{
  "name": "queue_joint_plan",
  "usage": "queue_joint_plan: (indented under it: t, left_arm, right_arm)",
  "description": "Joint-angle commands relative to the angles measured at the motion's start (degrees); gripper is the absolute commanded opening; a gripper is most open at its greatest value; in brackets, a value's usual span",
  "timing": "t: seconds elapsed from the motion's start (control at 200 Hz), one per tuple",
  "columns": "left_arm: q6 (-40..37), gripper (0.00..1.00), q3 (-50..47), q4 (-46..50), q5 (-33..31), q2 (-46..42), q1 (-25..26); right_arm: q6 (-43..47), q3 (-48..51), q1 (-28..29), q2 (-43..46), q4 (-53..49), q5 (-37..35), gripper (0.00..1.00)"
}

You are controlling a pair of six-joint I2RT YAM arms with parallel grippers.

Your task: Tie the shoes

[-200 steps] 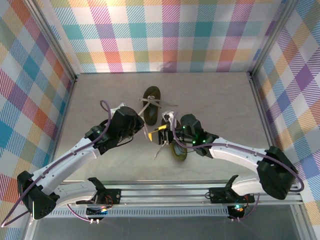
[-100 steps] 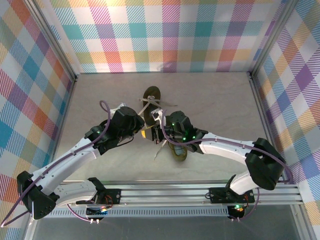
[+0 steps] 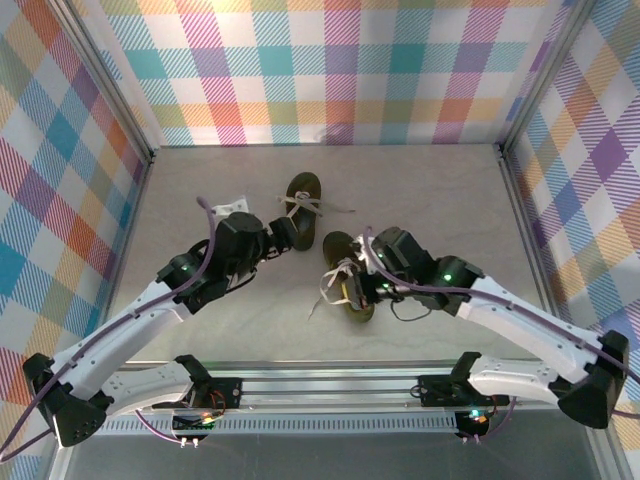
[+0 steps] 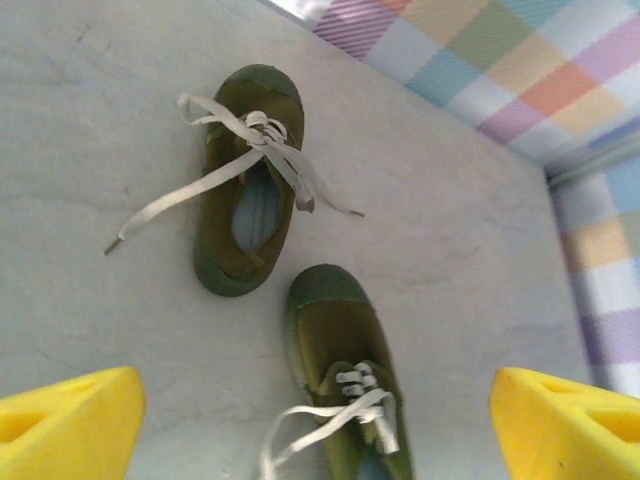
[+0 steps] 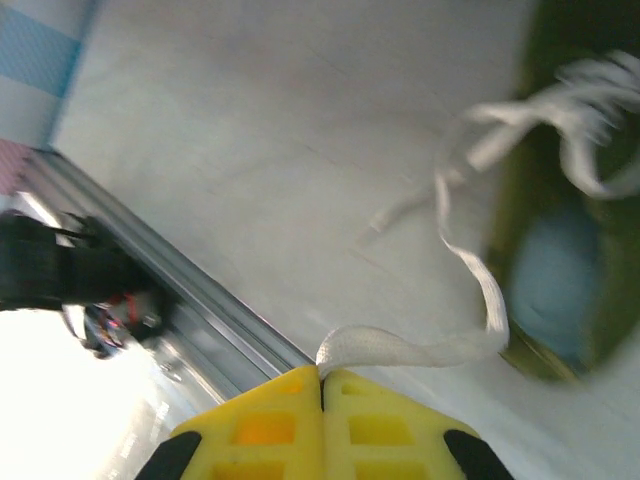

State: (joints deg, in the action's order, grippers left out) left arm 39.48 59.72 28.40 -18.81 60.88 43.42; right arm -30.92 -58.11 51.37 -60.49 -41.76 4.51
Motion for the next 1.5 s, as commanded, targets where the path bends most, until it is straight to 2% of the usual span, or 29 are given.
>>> queue_joint_plan:
  t: [0.0,0.145,0.245,0.465,0.605,0.69,0.77,0.785,0.795,0.84,0.865,0.92,0.95,0.99,1.045,1.26,1.39,1.495]
  left_arm:
    - [-10.39,0.89,1.45,-0.38,4.65,2.48,0.48]
    - [-13.24,0.85,0.22,-3.47,11.13,4.23,0.49]
    - [-15.8,0.79,-0.88,-5.79,15.3,5.86,0.53]
    - [-23.15,0.6,-0.66,-13.68,22.89,14.93,0.65]
    - [-24.59,0.58,2.46,-13.29,21.95,20.29,0.75]
    - [-24.28,0.58,2.53,-13.65,21.32,20.44,0.76]
    - [-23.64,0.58,2.3,-13.32,19.68,19.79,0.72]
    - [-23.46,0.58,2.14,-13.29,19.22,19.65,0.72]
    - [-23.31,0.59,2.04,-13.26,18.96,19.5,0.77]
    - [-22.55,0.61,1.52,-13.29,17.49,18.84,0.75]
    - [-22.08,0.63,1.32,-13.15,16.62,18.48,0.79]
    - [-21.14,0.67,1.04,-12.94,14.99,17.9,0.78]
    - [-20.8,0.69,0.96,-12.87,14.21,17.64,0.77]
    - [-20.67,0.7,0.79,-12.92,13.63,17.35,0.7]
    - [-20.85,0.7,0.59,-12.89,13.31,17.3,0.7]
    - [-22.71,0.64,1.18,-13.84,17.11,20.31,0.79]
    - [-21.95,0.64,0.39,-15.73,16.75,19.9,0.82]
    - [-19.42,0.67,-1.36,-16.49,12.33,17.24,0.64]
  right_arm:
    - [-2.21,-3.22,-2.92,4.0,-19.94,-11.49,0.0]
    - [-1.42,-4.65,-9.63,6.11,-21.75,-18.09,0.0]
    - [0.12,-4.03,-15.88,5.87,-17.71,-17.15,0.0]
    - [2.77,-1.03,-26.38,-1.81,-2.72,-4.18,0.0]
    - [0.16,0.12,-34.11,-8.7,7.15,6.85,0.0]
    - [1.09,-2.88,-36.61,-15.67,8.62,13.7,0.0]
    - [2.21,-6.52,-37.46,-21.67,8.28,14.16,0.0]
    - [2.0,-7.17,-37.67,-22.48,8.0,12.97,0.03]
    - [1.69,-7.54,-37.84,-22.96,7.79,11.88,0.09]
    - [-0.84,-8.48,-39.24,-24.36,6.82,5.67,0.45]
    - [-2.3,-8.27,-39.85,-24.34,6.65,1.26,0.6]
    - [-4.0,-6.18,-40.01,-22.35,7.74,-9.26,0.84]
    - [-4.4,-4.9,-39.76,-20.89,8.04,-13.47,0.88]
    - [-3.87,-3.21,-39.12,-19.06,8.35,-17.34,0.88]
    - [-2.66,-2.22,-38.41,-17.85,6.89,-18.99,0.86]
    - [-1.01,0.99,-35.93,-19.74,3.41,-9.07,0.64]
    - [-1.88,-0.54,-32.75,-24.22,4.79,-9.54,0.62]
    - [-1.02,-4.1,-30.89,-30.08,5.26,-11.07,0.6]
